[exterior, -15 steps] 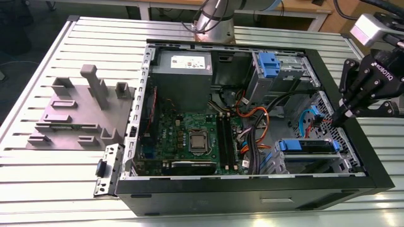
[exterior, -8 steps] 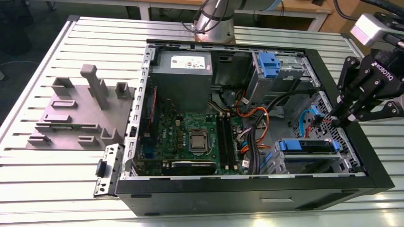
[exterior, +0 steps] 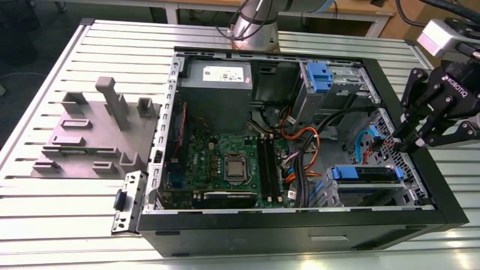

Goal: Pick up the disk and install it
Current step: 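Insert the first disk wire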

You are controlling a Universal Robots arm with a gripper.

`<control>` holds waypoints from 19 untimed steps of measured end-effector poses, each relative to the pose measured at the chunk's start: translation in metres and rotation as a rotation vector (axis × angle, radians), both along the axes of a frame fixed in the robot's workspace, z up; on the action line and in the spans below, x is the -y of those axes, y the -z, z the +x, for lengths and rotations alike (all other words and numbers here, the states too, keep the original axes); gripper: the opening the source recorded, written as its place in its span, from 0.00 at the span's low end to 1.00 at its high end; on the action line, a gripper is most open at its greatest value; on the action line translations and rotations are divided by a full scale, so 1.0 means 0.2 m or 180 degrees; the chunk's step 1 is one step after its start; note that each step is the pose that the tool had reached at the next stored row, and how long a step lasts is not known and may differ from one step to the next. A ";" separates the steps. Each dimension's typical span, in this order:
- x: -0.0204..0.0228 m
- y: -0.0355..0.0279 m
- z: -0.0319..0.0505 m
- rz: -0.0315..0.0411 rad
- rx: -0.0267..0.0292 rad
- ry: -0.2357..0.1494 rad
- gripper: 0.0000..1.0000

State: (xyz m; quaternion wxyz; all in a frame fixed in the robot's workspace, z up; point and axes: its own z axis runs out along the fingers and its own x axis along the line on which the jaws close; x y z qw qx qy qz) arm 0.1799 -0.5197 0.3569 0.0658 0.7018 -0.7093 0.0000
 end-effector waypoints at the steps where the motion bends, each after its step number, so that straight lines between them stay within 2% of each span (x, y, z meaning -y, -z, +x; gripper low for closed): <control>1: -0.002 0.004 0.000 -0.0002 0.0000 -0.0004 0.36; 5: -0.010 0.016 0.002 -0.0005 0.0000 -0.0021 0.36; 12: -0.013 0.045 0.004 -0.0034 0.0000 -0.0041 0.36; 14: -0.013 0.046 0.004 -0.0035 0.0000 -0.0042 0.35; 17: -0.012 0.047 0.004 -0.0034 0.0000 -0.0042 0.18; 19: -0.012 0.047 0.004 -0.0034 0.0000 -0.0042 0.18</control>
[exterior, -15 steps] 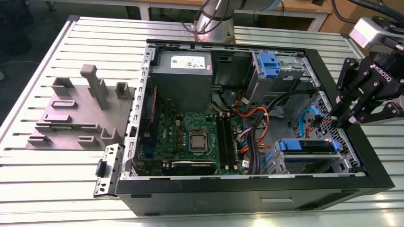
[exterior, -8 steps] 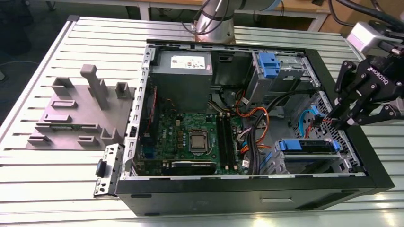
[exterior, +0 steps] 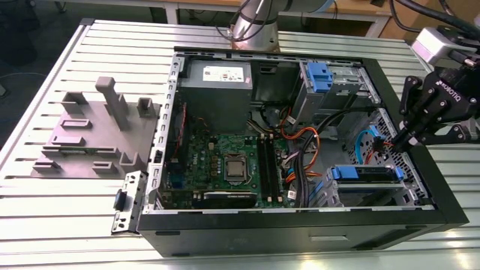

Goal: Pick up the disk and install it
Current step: 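Insert the first disk wire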

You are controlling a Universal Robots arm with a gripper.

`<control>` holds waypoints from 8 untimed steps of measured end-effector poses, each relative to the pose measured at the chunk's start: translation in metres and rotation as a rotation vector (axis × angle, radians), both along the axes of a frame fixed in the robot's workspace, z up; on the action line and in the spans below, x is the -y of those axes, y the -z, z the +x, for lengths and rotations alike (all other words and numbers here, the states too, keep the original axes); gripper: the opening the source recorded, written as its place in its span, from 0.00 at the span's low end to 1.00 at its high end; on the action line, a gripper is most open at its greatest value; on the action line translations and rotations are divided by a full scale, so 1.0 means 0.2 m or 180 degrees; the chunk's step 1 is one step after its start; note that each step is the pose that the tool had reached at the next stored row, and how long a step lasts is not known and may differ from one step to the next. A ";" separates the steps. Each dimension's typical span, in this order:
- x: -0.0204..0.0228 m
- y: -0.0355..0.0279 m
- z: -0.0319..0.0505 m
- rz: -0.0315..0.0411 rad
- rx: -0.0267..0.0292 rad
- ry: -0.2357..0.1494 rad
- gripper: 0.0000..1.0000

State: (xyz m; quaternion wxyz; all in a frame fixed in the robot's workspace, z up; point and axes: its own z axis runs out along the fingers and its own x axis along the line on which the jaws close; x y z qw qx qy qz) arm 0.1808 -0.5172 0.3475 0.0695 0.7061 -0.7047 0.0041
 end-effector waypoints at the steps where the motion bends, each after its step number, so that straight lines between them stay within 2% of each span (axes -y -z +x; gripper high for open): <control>1: 0.000 0.000 0.000 0.0001 0.0000 -0.0001 0.18; 4: 0.000 -0.005 -0.008 0.0000 0.0002 -0.0002 0.18; 8: 0.000 -0.009 -0.038 0.0000 0.0011 -0.0001 0.18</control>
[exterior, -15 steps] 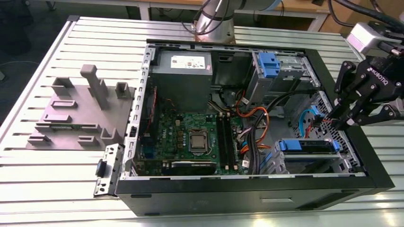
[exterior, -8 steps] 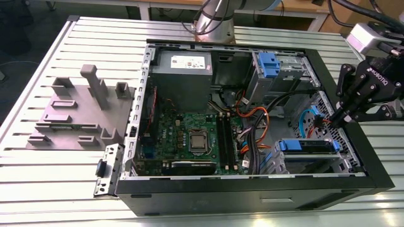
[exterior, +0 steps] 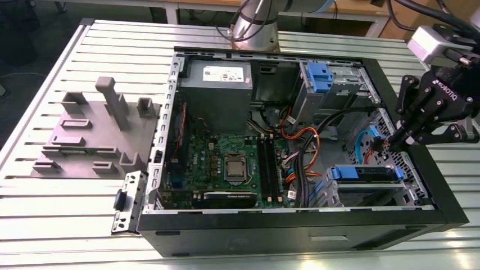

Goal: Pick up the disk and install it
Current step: 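Insert the first disk wire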

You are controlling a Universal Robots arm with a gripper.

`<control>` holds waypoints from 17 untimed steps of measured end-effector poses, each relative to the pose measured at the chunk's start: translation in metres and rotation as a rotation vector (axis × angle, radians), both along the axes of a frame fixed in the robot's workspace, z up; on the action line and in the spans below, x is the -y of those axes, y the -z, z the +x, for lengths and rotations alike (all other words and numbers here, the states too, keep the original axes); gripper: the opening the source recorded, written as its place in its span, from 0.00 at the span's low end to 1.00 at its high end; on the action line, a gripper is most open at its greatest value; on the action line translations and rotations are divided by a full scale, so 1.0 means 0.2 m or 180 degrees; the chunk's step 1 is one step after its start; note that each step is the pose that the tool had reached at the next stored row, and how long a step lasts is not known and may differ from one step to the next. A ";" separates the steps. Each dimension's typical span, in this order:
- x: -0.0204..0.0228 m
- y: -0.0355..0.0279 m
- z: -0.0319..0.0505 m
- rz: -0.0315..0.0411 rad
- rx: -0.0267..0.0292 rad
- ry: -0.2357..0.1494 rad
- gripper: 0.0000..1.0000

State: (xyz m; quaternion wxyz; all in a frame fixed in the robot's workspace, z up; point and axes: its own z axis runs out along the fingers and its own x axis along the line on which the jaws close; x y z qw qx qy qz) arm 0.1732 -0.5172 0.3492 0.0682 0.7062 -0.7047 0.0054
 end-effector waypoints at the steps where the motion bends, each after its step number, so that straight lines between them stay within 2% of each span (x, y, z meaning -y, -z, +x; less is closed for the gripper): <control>1: 0.000 0.000 -0.008 0.0000 0.0005 0.0000 0.18; 5: 0.018 0.001 -0.021 0.0005 0.0020 0.0000 0.18; 8: 0.044 0.005 -0.026 0.0038 0.0038 0.0000 0.18; 13: 0.060 0.009 -0.068 0.0102 0.0102 0.0000 0.18; 17: 0.077 0.015 -0.108 0.0121 0.0149 0.0000 0.18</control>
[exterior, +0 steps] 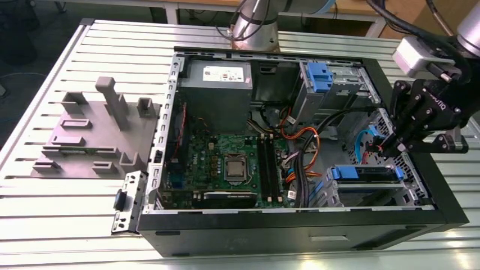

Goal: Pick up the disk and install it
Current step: 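Insert the first disk wire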

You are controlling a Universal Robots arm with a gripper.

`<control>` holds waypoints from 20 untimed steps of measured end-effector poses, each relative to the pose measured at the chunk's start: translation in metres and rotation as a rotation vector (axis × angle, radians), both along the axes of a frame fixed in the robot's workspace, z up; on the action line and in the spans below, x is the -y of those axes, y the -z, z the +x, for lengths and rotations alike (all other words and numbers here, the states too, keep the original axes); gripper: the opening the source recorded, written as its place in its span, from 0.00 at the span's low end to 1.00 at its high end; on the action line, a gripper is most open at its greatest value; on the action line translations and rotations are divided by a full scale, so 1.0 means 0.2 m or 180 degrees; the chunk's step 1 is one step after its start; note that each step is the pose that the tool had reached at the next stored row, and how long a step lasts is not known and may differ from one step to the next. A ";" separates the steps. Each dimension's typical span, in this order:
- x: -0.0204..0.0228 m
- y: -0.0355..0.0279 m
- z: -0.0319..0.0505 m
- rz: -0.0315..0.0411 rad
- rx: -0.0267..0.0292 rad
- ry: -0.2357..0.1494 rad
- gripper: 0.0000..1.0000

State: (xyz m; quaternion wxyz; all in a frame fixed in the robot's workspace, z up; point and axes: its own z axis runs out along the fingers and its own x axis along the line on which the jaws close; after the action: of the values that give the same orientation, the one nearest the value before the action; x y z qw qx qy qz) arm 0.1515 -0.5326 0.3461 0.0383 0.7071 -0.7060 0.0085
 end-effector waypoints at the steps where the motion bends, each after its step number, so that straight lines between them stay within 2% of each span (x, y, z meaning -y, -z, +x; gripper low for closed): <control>1: 0.007 0.002 -0.007 0.0002 0.0012 0.0000 0.18; 3: 0.023 0.008 -0.020 0.0008 0.0035 0.0000 0.18; 7: 0.057 0.019 -0.039 0.0028 0.0069 0.0000 0.18; 10: 0.073 0.026 -0.054 0.0058 0.0091 0.0000 0.18; 13: 0.081 0.030 -0.061 0.0097 0.0095 0.0002 0.18; 17: 0.091 0.032 -0.064 0.0183 0.0096 0.0009 0.18; 18: 0.094 0.032 -0.064 0.0192 0.0096 0.0015 0.18; 20: 0.100 0.033 -0.064 0.0193 0.0096 0.0019 0.18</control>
State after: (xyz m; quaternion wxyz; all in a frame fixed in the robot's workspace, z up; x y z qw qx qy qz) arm 0.1387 -0.5527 0.3395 0.0061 0.7056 -0.7086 -0.0024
